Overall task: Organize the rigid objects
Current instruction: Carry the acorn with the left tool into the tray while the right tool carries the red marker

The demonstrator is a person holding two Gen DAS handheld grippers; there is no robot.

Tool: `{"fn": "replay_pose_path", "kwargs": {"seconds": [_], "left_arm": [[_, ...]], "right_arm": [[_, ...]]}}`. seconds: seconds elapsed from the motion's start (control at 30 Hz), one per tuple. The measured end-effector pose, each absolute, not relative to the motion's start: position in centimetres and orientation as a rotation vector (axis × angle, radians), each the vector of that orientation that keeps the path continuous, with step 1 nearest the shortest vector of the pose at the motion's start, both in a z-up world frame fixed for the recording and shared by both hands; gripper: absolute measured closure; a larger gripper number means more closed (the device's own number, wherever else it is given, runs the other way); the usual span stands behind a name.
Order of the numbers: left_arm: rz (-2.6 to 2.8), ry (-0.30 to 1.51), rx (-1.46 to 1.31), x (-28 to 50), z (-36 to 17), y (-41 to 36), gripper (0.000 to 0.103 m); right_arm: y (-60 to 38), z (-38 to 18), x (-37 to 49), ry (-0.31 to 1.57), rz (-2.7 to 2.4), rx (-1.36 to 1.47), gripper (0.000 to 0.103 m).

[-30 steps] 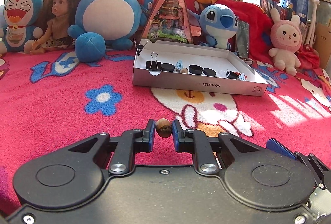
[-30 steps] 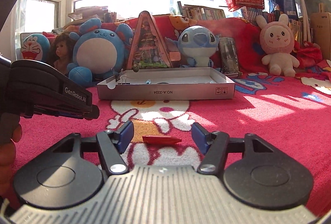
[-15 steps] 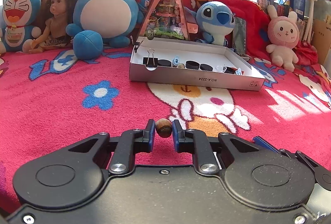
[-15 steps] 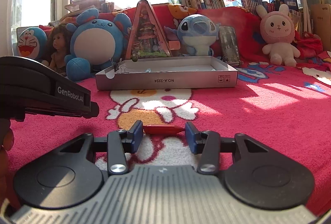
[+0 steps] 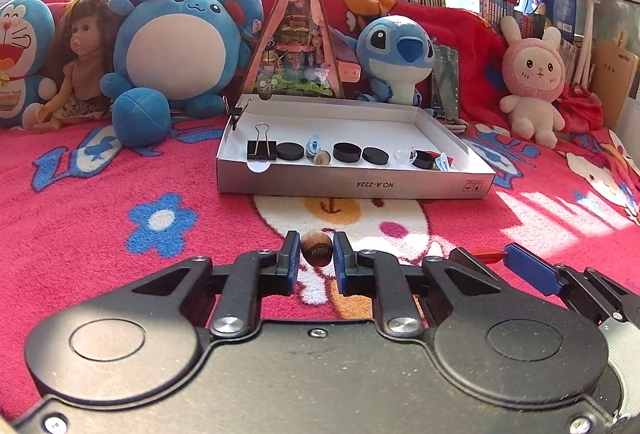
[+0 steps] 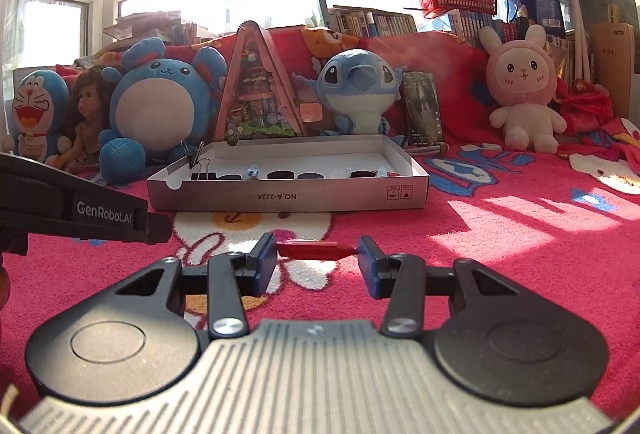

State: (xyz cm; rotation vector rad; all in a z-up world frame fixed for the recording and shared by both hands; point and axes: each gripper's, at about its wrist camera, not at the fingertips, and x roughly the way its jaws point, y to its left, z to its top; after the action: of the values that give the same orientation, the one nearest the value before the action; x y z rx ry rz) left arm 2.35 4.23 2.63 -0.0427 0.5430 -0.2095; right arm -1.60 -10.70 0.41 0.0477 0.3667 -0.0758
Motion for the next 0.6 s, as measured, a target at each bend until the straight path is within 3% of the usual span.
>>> {"fn": "replay_pose_path", "kwargs": {"seconds": [0.6], "left_arm": [[-0.222, 0.528, -0.035, 8.5, 5.2, 1.8, 0.086]], "right_arm": [[-13.8, 3.7, 3.9, 0.358, -0.104, -0.016, 0.054]]}}
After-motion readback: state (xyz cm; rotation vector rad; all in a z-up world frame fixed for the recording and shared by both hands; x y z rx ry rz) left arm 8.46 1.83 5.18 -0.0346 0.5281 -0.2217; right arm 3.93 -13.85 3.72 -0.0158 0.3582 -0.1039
